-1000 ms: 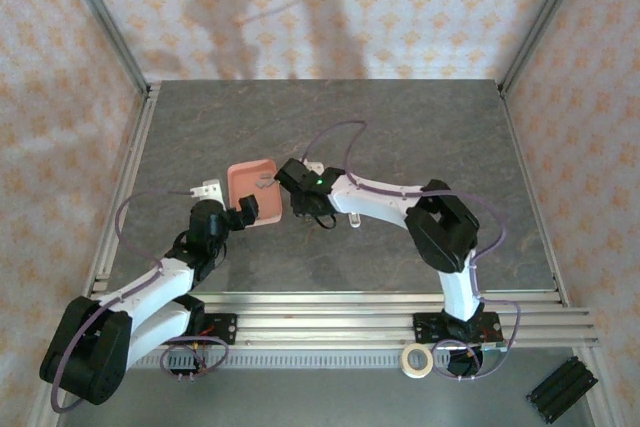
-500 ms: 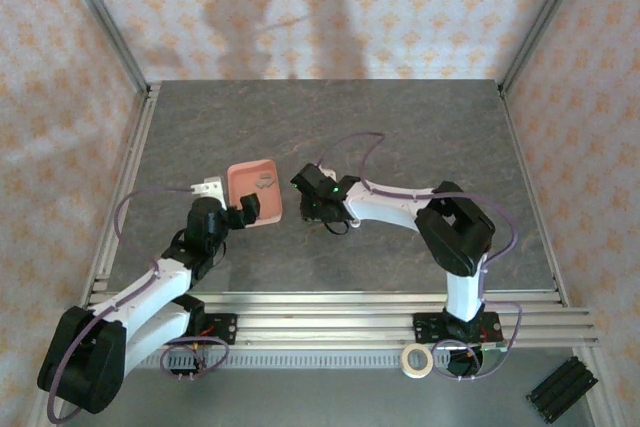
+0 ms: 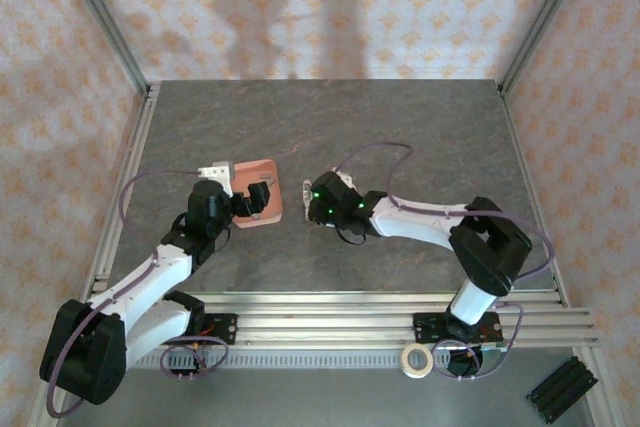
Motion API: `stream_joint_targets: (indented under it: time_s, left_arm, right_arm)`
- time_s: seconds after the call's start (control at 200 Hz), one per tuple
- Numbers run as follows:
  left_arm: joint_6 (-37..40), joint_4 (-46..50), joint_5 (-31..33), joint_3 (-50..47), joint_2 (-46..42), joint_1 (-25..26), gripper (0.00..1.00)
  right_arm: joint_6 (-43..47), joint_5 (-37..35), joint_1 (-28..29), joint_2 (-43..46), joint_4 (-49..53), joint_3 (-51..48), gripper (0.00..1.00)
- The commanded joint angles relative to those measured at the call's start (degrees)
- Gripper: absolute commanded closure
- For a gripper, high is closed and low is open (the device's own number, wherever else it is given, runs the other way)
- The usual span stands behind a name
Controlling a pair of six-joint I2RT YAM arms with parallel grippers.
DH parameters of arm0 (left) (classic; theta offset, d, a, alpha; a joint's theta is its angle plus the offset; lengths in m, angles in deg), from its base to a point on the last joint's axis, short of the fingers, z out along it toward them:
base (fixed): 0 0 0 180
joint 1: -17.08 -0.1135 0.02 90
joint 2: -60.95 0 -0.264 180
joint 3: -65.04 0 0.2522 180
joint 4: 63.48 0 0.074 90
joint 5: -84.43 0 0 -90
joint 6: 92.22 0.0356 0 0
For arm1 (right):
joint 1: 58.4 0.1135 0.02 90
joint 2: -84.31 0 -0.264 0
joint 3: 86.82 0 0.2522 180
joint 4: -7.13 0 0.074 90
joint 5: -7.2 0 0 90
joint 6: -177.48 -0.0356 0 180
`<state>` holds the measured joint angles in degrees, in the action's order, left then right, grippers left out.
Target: Load the staples into the stapler
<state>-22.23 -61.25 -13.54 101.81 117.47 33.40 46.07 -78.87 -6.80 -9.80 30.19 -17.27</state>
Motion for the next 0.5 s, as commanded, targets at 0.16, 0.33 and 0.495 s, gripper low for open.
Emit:
stream_joint_targets:
  time_s: [0.16, 0.33, 0.495]
  left_arm:
    - [-0.13, 6.42, -2.51, 4.12, -1.99, -0.76, 0.00]
    - [2.87, 6.71, -2.60, 6.98, -0.79, -0.76, 0.00]
    - [3.71, 7.22, -4.34, 11.29, 3.63, -0.76, 0.00]
  right_arm:
    - [1.69, -2.99, 0.00, 4.16, -9.84, -6.84, 0.56]
    - [4.68, -4.20, -0.18, 6.88, -14.96, -9.99, 0.53]
    - [7.57, -3.67, -0.27, 8.11, -16.92, -10.80, 0.52]
